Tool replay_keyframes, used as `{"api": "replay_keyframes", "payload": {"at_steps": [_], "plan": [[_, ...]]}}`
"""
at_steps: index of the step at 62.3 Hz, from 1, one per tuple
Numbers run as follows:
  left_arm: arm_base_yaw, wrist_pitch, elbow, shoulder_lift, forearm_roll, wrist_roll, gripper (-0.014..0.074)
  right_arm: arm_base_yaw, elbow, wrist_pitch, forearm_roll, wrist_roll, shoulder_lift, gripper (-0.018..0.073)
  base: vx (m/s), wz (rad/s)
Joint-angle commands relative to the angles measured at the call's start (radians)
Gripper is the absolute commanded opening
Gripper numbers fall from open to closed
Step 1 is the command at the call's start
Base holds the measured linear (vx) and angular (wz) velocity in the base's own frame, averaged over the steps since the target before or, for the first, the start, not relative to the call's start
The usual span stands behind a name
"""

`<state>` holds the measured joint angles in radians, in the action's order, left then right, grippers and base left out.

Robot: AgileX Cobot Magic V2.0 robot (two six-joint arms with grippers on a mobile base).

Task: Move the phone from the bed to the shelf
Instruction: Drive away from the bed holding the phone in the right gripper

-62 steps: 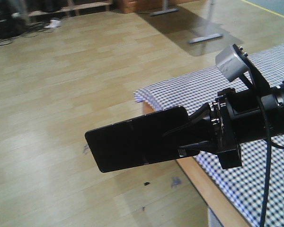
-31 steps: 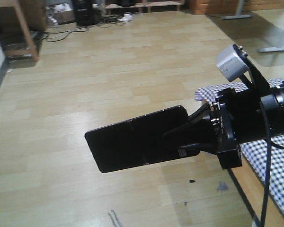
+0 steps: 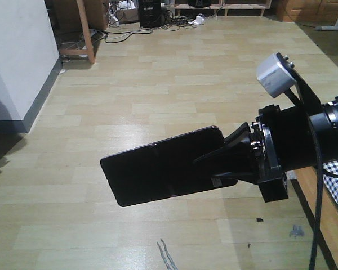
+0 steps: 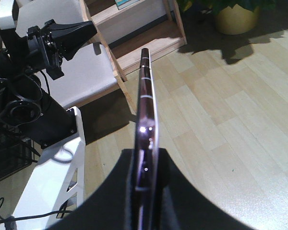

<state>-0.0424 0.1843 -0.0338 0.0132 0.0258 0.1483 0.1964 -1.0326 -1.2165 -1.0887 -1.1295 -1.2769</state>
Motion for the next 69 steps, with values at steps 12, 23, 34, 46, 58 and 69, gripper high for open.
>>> {"api": "replay_keyframes", "payload": {"at_steps": [12, 23, 34, 46, 58, 69], "plan": [[0.004, -0.072, 0.021, 0.013, 0.009, -0.006, 0.0001, -0.001, -0.028, -0.071, -0.085, 0.0, 0.028, -0.0003, 0.01, 0.02], [0.004, -0.072, 0.021, 0.013, 0.009, -0.006, 0.0001, -0.001, -0.028, -0.071, -0.086, 0.001, 0.028, -0.0003, 0.04, -0.02], [0.004, -0.072, 0.021, 0.013, 0.009, -0.006, 0.0001, -0.001, -0.028, -0.071, -0.086, 0.001, 0.028, -0.0003, 0.06, -0.01], [0.004, -0.072, 0.021, 0.013, 0.009, -0.006, 0.0001, -0.001, -0.028, -0.071, -0.086, 0.001, 0.028, -0.0003, 0.09, 0.02], [0.004, -0.072, 0.021, 0.013, 0.009, -0.006, 0.0001, -0.001, -0.028, -0.071, -0.086, 0.001, 0.028, -0.0003, 0.11, 0.07], [0.004, -0.072, 0.021, 0.013, 0.009, -0.006, 0.0001, -0.001, -0.028, -0.071, -0.086, 0.001, 0.028, -0.0003, 0.13, 0.05]]}}
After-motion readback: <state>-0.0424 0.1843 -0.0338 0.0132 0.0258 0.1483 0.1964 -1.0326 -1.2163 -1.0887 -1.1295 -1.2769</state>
